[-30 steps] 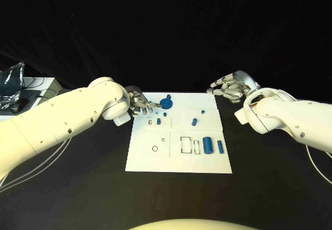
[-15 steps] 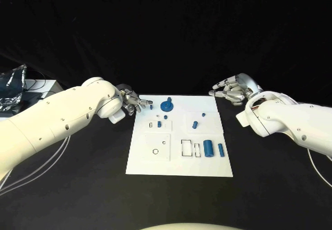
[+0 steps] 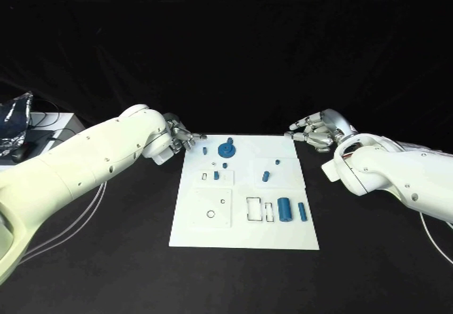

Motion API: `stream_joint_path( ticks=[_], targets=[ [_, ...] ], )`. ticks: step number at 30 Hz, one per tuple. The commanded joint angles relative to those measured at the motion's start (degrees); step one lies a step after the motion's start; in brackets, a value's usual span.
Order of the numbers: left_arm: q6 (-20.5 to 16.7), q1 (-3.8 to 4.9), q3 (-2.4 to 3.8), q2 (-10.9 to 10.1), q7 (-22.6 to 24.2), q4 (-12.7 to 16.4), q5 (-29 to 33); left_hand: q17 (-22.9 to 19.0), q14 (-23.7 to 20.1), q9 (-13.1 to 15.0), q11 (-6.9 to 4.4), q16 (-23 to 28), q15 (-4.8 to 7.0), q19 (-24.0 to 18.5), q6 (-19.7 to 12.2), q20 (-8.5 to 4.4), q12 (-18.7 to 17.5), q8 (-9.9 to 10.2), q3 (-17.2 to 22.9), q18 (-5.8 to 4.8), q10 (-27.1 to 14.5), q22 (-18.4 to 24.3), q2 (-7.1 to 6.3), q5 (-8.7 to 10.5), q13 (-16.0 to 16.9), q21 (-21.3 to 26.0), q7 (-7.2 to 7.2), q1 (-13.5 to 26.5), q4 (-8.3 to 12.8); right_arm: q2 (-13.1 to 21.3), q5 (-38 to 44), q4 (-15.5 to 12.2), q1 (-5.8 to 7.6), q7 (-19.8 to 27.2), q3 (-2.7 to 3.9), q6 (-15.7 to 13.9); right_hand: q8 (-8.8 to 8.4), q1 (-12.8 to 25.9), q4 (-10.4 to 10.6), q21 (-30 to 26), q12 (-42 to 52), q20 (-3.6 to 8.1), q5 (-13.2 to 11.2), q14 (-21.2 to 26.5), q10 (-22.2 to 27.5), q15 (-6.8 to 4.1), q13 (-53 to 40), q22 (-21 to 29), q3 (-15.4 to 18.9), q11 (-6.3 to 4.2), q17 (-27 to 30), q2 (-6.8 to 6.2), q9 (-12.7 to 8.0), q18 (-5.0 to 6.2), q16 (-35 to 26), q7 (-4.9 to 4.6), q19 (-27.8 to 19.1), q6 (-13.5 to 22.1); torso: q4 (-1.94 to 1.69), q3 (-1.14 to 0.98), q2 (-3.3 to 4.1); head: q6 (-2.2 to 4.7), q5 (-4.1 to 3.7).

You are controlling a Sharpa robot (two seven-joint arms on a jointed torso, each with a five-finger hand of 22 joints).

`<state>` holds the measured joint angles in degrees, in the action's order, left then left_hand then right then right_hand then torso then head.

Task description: Assemble the parts on the task board

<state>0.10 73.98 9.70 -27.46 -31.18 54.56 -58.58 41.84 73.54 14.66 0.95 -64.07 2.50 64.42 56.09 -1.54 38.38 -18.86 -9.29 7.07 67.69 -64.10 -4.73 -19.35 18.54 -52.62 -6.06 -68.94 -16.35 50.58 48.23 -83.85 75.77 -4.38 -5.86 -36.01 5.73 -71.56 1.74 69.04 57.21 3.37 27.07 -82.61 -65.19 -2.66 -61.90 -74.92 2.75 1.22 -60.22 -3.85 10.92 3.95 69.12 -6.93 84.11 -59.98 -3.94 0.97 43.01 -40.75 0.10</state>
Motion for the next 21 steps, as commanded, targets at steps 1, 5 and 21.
stream_joint_path(
  ticks=[1, 5, 21],
  targets=[
    [0.9, 0.50, -0.28, 1.1, 0.0, -1.5, -2.9, 0.2, 0.7, 2.0, -0.52, -0.4, 0.39, 0.8, 0.1, -0.29, 0.6, -3.0, 0.7, 0.59, 0.3, -0.8, -0.69, 0.00, 0.2, -1.0, 0.95, -0.1, 0.2, 0.1, 0.1, -0.2, 0.12, 0.7, 0.04, -0.2, -0.29, -0.1, -0.3, -0.4, -0.2, 0.22, 0.3, 0.0, 0.4, -0.17, 0.1, -9.4, 0.0, 0.09, 0.0, 0.55, -0.1, 0.35, -0.3, -0.23, 1.8, -0.2, 0.20, 0.10, 0.82, 0.30, -0.07],
    [1.2, 0.97, -0.74, 2.1, 0.0, -3.1, -3.1, 1.1, 1.2, 8.3, -0.86, -1.1, 0.66, 1.5, -2.3, -0.55, 1.7, -7.9, 0.9, 0.28, 0.3, -2.1, -0.53, -0.04, 1.0, -2.1, 1.48, 0.7, 0.0, 0.1, 0.2, -0.4, 0.24, 0.7, 0.05, -0.2, -0.30, -0.1, -0.3, -0.4, -0.2, 0.23, 0.5, 0.0, 0.4, -0.18, 0.1, -9.4, 0.0, 0.08, 0.1, 0.54, -0.1, 0.35, -0.3, -0.23, 1.8, -0.2, 0.30, 0.05, 1.26, 0.58, 0.10],
    [2.8, 1.49, -1.97, 3.8, 1.8, -5.3, -1.6, 3.4, 2.3, 24.1, -2.01, -2.8, 1.52, 2.8, -3.5, -1.58, 5.8, -12.3, 2.0, -0.73, -0.1, -4.5, -1.63, 0.17, 5.1, -3.7, 3.29, 3.6, -0.1, -0.1, 0.4, -0.3, 0.44, 0.7, 0.13, -0.3, -0.42, 0.2, -0.1, -0.4, -0.2, 0.24, 2.0, 0.0, 0.3, -0.18, 0.2, -9.4, 0.1, 0.09, 0.1, 0.22, -0.2, 0.35, -0.4, -0.27, 1.8, -0.1, 0.46, 0.18, 2.42, 0.98, 0.26]
  ],
)
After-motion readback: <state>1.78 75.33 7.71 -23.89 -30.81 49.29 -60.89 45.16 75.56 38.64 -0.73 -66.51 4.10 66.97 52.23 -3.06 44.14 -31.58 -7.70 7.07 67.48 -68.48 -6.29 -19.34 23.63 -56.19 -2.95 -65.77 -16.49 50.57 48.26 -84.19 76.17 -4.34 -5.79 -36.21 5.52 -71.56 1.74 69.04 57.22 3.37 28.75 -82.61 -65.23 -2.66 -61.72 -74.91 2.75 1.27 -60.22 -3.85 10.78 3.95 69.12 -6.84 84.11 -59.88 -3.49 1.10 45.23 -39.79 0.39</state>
